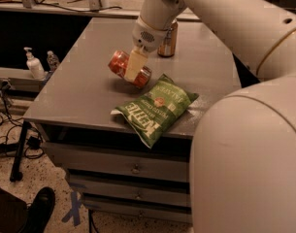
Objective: Knock coke can over
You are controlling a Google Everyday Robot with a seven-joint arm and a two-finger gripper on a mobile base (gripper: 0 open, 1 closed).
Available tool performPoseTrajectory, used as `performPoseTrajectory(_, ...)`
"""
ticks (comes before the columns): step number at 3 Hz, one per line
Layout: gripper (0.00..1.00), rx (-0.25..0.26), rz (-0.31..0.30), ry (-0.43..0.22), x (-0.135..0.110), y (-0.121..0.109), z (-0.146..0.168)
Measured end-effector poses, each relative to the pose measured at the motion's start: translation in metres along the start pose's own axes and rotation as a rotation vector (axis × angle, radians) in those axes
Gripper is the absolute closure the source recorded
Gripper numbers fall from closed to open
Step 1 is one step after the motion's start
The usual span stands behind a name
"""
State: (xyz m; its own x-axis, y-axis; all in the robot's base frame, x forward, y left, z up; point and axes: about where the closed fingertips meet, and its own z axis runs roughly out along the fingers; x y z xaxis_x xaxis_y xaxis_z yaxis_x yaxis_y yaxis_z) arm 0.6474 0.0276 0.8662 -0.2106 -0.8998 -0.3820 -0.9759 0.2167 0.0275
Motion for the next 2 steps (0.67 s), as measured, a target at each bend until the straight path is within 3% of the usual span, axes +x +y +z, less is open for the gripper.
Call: performPoseTrajectory(2,0.36,-0.031,-0.035,0.02,-0.0108,0.007,0.0193)
